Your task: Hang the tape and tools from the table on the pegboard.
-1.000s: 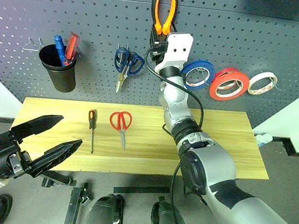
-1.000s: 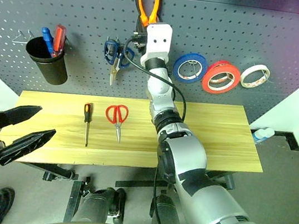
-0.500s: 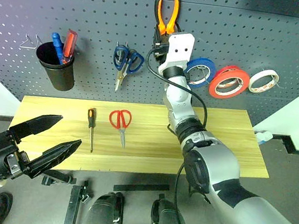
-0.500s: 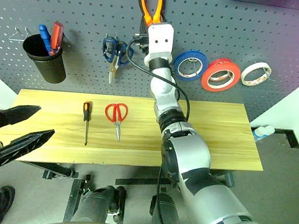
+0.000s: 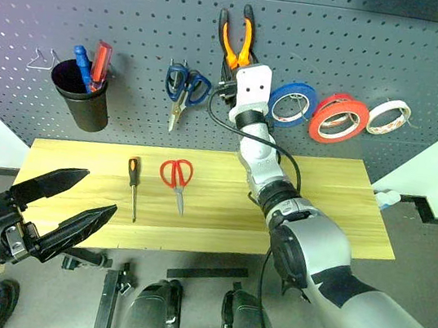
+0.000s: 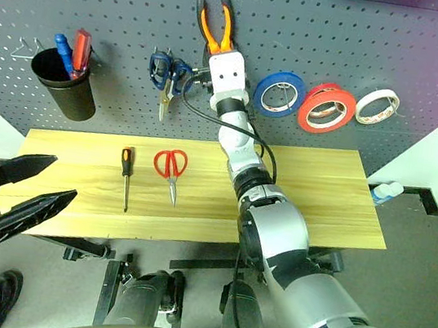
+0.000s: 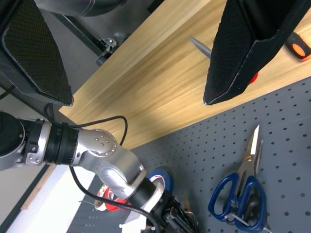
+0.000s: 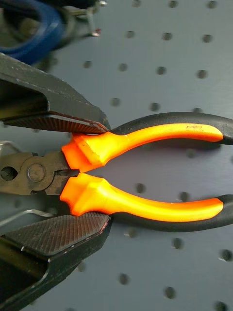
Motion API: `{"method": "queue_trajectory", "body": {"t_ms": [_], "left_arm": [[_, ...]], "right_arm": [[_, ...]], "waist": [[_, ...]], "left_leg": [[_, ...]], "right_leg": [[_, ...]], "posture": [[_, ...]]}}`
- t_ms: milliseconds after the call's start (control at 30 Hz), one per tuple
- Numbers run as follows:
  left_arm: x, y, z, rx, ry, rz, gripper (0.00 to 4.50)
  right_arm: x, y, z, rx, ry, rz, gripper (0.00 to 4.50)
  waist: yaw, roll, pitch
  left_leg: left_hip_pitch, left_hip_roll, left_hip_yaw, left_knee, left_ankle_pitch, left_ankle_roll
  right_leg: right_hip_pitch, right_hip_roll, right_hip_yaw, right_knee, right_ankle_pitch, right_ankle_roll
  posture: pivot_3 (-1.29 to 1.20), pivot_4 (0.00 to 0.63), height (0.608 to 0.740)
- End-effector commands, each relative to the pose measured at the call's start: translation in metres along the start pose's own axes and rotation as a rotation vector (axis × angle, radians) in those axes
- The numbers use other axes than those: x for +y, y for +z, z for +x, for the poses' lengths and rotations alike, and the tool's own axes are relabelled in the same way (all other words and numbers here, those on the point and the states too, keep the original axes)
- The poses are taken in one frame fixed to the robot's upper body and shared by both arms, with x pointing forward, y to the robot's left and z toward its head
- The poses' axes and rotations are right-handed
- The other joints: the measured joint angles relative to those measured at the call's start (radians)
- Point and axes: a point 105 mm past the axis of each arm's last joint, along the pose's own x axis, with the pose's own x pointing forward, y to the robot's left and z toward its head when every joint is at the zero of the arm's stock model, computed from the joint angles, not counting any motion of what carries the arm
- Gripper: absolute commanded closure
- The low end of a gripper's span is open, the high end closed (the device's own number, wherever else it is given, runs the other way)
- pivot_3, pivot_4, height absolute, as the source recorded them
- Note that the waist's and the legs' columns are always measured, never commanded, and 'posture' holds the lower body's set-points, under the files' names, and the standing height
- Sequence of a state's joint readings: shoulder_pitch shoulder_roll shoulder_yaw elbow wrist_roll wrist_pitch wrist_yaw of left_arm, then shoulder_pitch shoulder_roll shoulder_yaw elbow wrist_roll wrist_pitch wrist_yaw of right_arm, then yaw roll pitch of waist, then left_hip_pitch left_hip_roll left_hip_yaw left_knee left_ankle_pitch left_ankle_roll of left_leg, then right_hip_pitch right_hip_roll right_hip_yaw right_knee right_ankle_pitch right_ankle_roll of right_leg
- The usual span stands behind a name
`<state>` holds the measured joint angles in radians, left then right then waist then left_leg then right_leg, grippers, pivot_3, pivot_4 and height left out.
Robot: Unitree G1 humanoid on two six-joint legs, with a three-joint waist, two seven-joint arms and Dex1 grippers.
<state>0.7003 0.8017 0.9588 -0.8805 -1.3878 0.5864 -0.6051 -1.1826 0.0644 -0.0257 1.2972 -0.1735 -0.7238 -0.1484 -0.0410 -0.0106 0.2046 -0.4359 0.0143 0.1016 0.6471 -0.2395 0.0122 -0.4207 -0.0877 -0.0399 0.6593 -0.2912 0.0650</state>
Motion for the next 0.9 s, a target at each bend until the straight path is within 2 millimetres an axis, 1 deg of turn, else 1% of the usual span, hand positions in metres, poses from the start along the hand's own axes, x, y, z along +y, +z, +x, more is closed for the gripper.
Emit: {"method": "queue_trajectory", "body": {"t_ms": [33,67,100,133,267,300,633,733,900], "left_arm": [[-0.004,0.004,0.0,-0.003,-0.011,0.022,0.0],[-0.004,0.005,0.0,-0.004,-0.01,0.022,0.0],[-0.004,0.005,0.0,-0.004,-0.009,0.022,0.0],[-0.004,0.005,0.0,-0.003,-0.009,0.022,0.0],[-0.004,0.005,0.0,-0.004,-0.006,0.022,0.0],[-0.004,0.005,0.0,-0.004,-0.005,0.021,0.0],[-0.003,0.005,0.001,-0.011,0.0,0.016,0.0],[-0.003,0.004,0.001,-0.012,-0.001,0.014,0.0],[-0.003,0.005,0.001,-0.013,-0.002,0.014,0.0]], "right_arm": [[-0.004,0.006,0.004,-0.019,-0.019,-0.015,2.43],[-0.005,0.004,0.003,-0.013,-0.021,-0.014,2.43],[-0.006,0.003,0.002,-0.009,-0.02,-0.007,1.73],[-0.006,0.002,0.002,-0.006,-0.02,-0.002,1.55],[-0.009,0.002,0.001,-0.005,-0.028,0.001,0.26],[-0.009,0.002,0.002,-0.005,-0.028,0.0,0.02],[-0.011,0.004,0.003,-0.016,-0.038,-0.013,0.02],[-0.013,0.011,0.005,-0.046,-0.045,-0.017,0.02],[-0.018,0.028,0.008,-0.132,-0.062,0.006,0.02]], "waist": [[0.001,0.0,0.0],[0.001,0.0,0.0],[0.001,0.0,0.0],[0.002,0.0,0.0],[0.001,0.0,0.0],[0.001,0.0,0.0],[0.001,0.0,0.001],[0.002,0.0,0.001],[0.002,0.0,0.005]], "left_leg": [[0.0,0.0,0.0,0.0,0.0,0.0],[0.0,0.0,0.0,0.0,0.0,0.0],[0.0,0.0,0.0,0.0,0.0,0.0],[0.0,0.0,0.0,0.0,0.0,0.0],[0.0,0.0,0.0,-0.001,0.0,0.0],[0.0,0.0,0.0,-0.001,0.0,0.0],[0.0,0.0,0.0,-0.001,0.0,0.0],[0.0,0.0,0.0,-0.001,0.0,0.0],[0.0,0.0,0.0,-0.002,0.0,0.0]], "right_leg": [[0.0,0.0,0.0,0.0,0.0,0.0],[0.0,0.0,0.0,0.0,0.0,0.0],[0.0,0.0,0.0,0.0,0.0,0.0],[0.0,0.0,0.0,0.0,0.0,0.0],[0.0,0.0,0.0,-0.001,0.0,0.0],[0.0,0.0,0.0,-0.001,0.0,0.0],[0.0,0.0,0.0,-0.002,0.0,0.0],[0.0,0.0,0.0,-0.002,0.0,0.0],[0.0,0.0,0.0,-0.003,0.0,0.0]], "posture": [[0.17,0.214,0.74],[0.18,0.215,0.74],[0.18,0.215,0.74],[0.18,0.216,0.74],[0.17,0.216,0.74],[0.17,0.216,0.74],[0.17,0.218,0.74],[0.17,0.219,0.74],[0.17,0.22,0.74]]}}
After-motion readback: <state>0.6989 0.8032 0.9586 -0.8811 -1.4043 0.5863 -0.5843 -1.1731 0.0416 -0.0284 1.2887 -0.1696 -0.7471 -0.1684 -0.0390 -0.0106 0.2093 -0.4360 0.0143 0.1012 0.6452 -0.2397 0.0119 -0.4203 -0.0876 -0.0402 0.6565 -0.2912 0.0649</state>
